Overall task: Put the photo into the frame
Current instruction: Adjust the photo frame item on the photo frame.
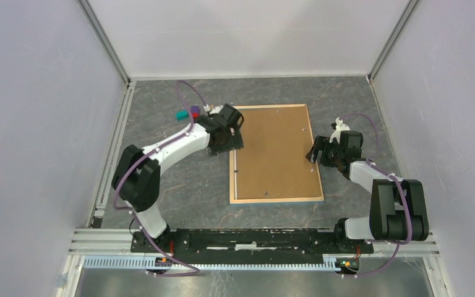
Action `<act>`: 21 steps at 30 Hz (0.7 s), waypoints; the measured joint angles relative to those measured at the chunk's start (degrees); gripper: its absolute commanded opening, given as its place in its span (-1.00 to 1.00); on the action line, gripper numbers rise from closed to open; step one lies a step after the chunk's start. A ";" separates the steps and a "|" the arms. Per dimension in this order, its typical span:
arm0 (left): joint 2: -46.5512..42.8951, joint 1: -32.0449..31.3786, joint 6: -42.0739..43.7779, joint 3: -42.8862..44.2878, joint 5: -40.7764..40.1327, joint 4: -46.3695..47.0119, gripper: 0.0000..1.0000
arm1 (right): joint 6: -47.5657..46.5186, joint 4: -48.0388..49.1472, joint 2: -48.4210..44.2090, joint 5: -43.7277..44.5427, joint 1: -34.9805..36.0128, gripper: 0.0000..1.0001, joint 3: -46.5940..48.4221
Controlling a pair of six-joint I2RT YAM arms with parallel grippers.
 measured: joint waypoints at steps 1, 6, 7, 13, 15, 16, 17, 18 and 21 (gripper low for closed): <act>-1.81 -2.29 -1.77 -1.66 -0.22 -0.96 0.82 | 0.02 0.00 0.00 0.00 0.00 0.69 0.00; -5.01 -12.11 -9.62 -9.60 -0.22 -3.98 0.74 | 0.02 0.00 -0.02 -0.04 0.11 0.68 0.00; -4.44 -12.66 -10.38 -10.12 -0.22 -4.68 0.70 | 0.00 0.00 -0.02 -0.04 0.22 0.68 -0.02; -3.21 -11.87 -12.74 -10.51 -0.92 -5.11 0.54 | -0.35 0.20 -0.48 -0.04 0.39 0.68 -0.52; -3.21 -11.80 -12.92 -10.97 -1.57 -4.48 0.49 | -0.37 0.20 -0.55 -0.07 0.39 0.68 -0.55; -3.19 -11.82 -12.98 -11.13 -1.77 -4.37 0.44 | -0.37 0.17 -0.55 -0.07 0.39 0.68 -0.55; -3.08 -11.82 -13.00 -11.15 -1.84 -4.33 0.40 | -0.37 0.17 -0.55 -0.07 0.37 0.68 -0.55; -2.91 -11.82 -13.00 -11.15 -1.95 -4.17 0.38 | -0.37 0.17 -0.55 -0.09 0.37 0.68 -0.55; -1.97 -11.80 -13.09 -11.15 -2.21 -3.89 0.37 | -0.42 0.17 -0.57 -0.11 0.37 0.68 -0.55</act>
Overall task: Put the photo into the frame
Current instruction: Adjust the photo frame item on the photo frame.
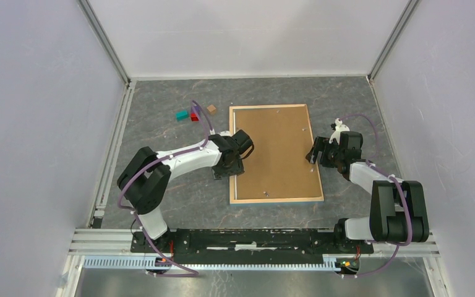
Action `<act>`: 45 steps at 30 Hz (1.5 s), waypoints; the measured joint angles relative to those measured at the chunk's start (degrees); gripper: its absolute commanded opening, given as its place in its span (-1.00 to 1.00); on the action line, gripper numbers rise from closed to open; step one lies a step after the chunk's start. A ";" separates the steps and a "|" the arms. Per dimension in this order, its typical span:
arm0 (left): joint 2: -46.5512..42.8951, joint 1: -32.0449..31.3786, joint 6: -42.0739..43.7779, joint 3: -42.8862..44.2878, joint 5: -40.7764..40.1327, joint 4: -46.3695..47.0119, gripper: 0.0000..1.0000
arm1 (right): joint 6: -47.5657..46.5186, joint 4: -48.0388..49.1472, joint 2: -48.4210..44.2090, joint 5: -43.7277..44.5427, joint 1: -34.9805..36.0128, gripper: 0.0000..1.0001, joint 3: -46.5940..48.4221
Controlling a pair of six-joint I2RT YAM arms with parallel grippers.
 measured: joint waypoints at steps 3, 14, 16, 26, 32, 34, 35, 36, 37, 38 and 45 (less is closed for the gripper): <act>1.01 -0.02 -0.28 0.00 -0.63 0.24 0.34 | -0.11 0.00 0.00 -0.02 0.00 0.67 -0.02; 2.86 0.33 -0.31 0.09 -2.32 1.16 0.33 | -0.52 0.07 0.00 -0.44 0.02 0.66 -0.11; 3.02 0.55 -0.28 0.13 -2.60 1.62 0.33 | -0.55 0.07 0.00 -0.48 0.02 0.66 -0.13; 3.98 1.53 -0.17 0.57 -3.13 3.30 0.33 | -0.55 0.17 0.00 -1.01 0.46 0.65 -0.20; 3.98 1.55 2.62 0.57 -2.95 5.44 0.53 | -0.63 0.15 0.02 -1.09 0.76 0.65 -0.20; 3.98 1.55 3.80 0.57 -2.60 6.29 0.60 | -0.79 0.11 0.02 -1.11 0.76 0.65 -0.20; 3.98 1.57 4.35 0.57 -2.47 6.71 0.63 | -0.90 0.11 0.02 -1.09 0.76 0.65 -0.20; 3.93 1.73 4.81 0.57 -2.29 7.28 0.66 | -0.96 0.09 0.02 -1.11 0.76 0.65 -0.20; 3.87 1.90 5.09 0.57 -2.10 7.80 0.69 | -1.01 0.07 0.02 -1.11 0.76 0.66 -0.20; 3.65 2.16 5.64 0.57 -1.88 8.35 0.73 | -1.03 0.07 0.02 -1.11 0.76 0.66 -0.20; -2.05 5.38 10.25 -0.61 1.70 11.37 0.92 | -2.03 -2.29 -1.22 0.24 1.03 0.74 -0.09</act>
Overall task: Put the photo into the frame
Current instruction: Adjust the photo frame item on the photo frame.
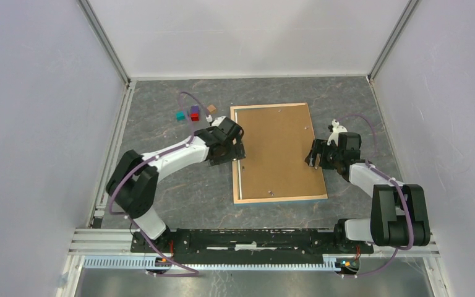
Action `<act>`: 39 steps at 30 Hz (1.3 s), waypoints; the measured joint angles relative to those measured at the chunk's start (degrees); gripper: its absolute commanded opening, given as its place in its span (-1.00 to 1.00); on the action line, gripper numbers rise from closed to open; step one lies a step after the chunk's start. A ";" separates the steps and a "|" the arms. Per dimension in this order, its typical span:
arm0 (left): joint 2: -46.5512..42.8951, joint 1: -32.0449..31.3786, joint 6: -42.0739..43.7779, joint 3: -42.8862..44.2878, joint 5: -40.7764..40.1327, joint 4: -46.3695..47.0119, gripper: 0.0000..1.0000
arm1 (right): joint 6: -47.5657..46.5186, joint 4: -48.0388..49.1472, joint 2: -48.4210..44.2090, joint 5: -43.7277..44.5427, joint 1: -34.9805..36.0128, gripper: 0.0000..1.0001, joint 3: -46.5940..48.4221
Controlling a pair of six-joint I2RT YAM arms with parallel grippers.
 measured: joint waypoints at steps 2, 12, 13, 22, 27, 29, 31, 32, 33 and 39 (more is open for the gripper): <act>-2.86 1.79 0.57 -1.92 2.56 2.16 0.95 | -0.46 -1.66 -0.81 1.14 0.00 0.74 0.02; -5.55 11.17 0.48 -13.94 19.17 14.32 0.98 | -3.04 -5.84 -6.95 4.07 2.01 0.30 0.17; -5.53 11.06 0.46 -14.29 20.17 15.13 0.98 | -3.13 -5.84 -7.04 3.98 2.43 0.29 0.17; -5.35 10.78 -0.22 -14.62 23.30 18.84 0.98 | -3.50 -5.81 -5.99 3.87 2.75 0.18 0.07; -4.81 10.78 -0.33 -14.62 23.61 19.67 0.98 | -3.72 -5.64 -5.53 3.63 3.08 -0.03 -0.33; -4.44 10.78 -0.42 -14.62 23.98 20.09 0.98 | -3.89 -5.42 -5.53 3.80 3.04 -0.07 -0.48; -3.96 10.78 -0.50 -14.62 24.37 20.31 0.98 | -3.91 -5.35 -5.53 4.02 3.06 -0.08 -0.59; -3.76 10.78 -0.61 -14.64 24.41 20.31 0.98 | -3.93 -5.33 -5.53 4.00 3.06 -0.08 -0.59; -3.63 10.78 -0.76 -14.71 24.44 20.39 0.98 | -3.93 -5.33 -5.53 4.02 3.08 -0.07 -0.59; -3.06 10.78 -1.53 -15.21 24.90 22.49 0.98 | -3.91 -5.46 -5.60 3.96 3.30 0.09 -0.59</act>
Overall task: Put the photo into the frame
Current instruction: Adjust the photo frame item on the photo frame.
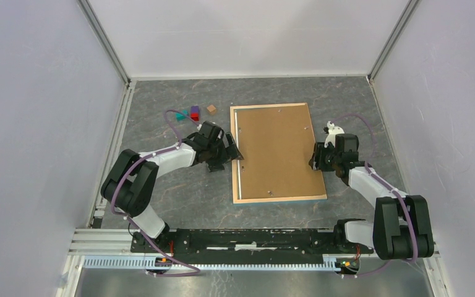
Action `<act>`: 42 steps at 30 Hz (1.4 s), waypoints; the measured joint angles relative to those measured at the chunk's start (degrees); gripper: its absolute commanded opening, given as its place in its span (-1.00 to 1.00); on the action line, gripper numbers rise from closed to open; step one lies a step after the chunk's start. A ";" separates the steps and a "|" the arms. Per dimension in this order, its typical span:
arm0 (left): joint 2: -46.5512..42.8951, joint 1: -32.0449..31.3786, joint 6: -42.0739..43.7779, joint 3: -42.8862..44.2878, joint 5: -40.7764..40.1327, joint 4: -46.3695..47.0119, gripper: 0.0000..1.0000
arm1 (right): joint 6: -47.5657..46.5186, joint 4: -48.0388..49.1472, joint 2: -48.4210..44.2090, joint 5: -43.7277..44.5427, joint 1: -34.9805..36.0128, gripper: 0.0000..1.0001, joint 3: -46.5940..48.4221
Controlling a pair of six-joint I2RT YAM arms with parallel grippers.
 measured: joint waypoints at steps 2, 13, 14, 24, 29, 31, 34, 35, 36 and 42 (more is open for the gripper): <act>0.00 0.00 -0.24 -0.13 0.00 0.42 0.98 | 0.00 -0.02 -0.15 0.00 0.20 0.09 0.00; 0.00 0.00 -0.39 -0.35 0.00 1.16 0.98 | -0.13 0.00 -0.66 0.22 0.44 -0.03 -0.04; 0.00 0.00 -0.37 -0.37 0.02 1.16 0.98 | -0.15 0.04 -0.66 0.24 0.44 -0.03 -0.09; 0.35 -0.04 -0.87 -0.92 1.64 3.17 0.98 | -0.15 1.44 -0.07 0.55 0.42 -0.11 -0.46; 1.16 -0.72 -1.99 -0.92 2.78 5.07 0.98 | 0.02 2.32 0.07 -0.04 1.29 -0.13 -0.68; 1.29 -0.94 -2.14 -0.85 2.95 5.31 0.98 | -0.07 2.36 0.07 0.11 1.81 -0.13 -0.68; 1.38 -0.98 -2.47 -0.74 2.95 5.25 0.98 | -0.13 2.38 0.07 0.70 2.34 -0.11 -0.68; 1.38 -1.01 -2.51 -0.72 2.93 5.22 0.98 | -0.20 2.40 0.07 1.14 2.67 -0.11 -0.68; 1.40 -1.03 -2.54 -0.70 2.91 5.20 0.98 | -0.28 2.40 0.02 1.49 2.95 -0.11 -0.68; 1.40 -1.25 -2.56 -0.70 2.60 5.20 0.99 | -0.61 2.32 -0.35 4.76 5.55 0.04 -0.79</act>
